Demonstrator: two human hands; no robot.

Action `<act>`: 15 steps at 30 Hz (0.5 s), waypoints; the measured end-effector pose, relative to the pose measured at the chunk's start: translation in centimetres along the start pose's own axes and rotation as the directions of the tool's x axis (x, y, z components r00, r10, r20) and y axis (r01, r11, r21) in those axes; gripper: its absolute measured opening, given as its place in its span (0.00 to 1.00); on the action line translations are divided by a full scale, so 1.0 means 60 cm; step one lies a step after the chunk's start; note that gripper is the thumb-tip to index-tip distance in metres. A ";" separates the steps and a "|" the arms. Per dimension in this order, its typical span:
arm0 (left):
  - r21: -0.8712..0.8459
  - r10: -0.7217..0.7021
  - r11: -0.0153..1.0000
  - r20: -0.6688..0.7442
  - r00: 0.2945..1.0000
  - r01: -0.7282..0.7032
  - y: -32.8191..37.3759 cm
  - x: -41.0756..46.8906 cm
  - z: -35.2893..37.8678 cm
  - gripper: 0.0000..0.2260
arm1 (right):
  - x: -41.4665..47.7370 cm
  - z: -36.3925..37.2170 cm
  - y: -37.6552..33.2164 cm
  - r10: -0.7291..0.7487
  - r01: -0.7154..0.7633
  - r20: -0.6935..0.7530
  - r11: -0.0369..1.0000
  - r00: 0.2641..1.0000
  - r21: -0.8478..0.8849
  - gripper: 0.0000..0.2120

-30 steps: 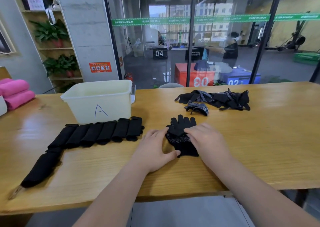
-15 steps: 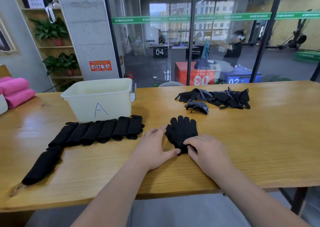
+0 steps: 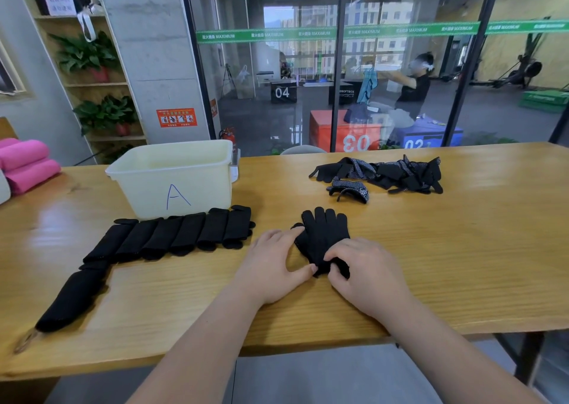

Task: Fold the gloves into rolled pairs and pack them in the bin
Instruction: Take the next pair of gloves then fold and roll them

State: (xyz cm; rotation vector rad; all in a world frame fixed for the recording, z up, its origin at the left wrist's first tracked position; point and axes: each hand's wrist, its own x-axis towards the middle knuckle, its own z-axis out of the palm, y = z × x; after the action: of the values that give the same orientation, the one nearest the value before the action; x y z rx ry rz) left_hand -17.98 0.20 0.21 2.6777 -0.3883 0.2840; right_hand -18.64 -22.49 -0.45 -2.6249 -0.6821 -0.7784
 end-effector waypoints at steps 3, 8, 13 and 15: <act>0.032 0.020 0.999 0.010 1.000 -0.020 -0.007 0.005 0.006 0.30 | 0.002 -0.001 -0.001 0.025 -0.026 0.035 0.999 0.999 0.030 0.10; 0.127 -0.053 0.991 0.035 0.998 0.049 -0.003 0.011 0.013 0.37 | 0.007 0.000 0.005 0.017 -0.026 0.080 0.993 0.997 0.116 0.12; 0.137 -0.087 0.987 0.051 0.995 0.080 0.001 0.014 0.009 0.42 | 0.034 0.007 0.026 0.197 -0.215 0.247 0.975 0.949 0.048 0.20; 0.139 -0.091 0.987 0.059 0.994 0.082 0.002 0.015 0.008 0.43 | 0.056 0.002 0.025 0.195 -0.214 0.321 0.976 0.927 0.025 0.25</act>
State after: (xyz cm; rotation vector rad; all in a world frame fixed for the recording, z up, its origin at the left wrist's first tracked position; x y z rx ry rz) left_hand -17.11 -0.33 0.09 2.8348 -0.2796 0.2038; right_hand -15.32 -22.50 1.13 -2.7354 -0.4875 -0.2729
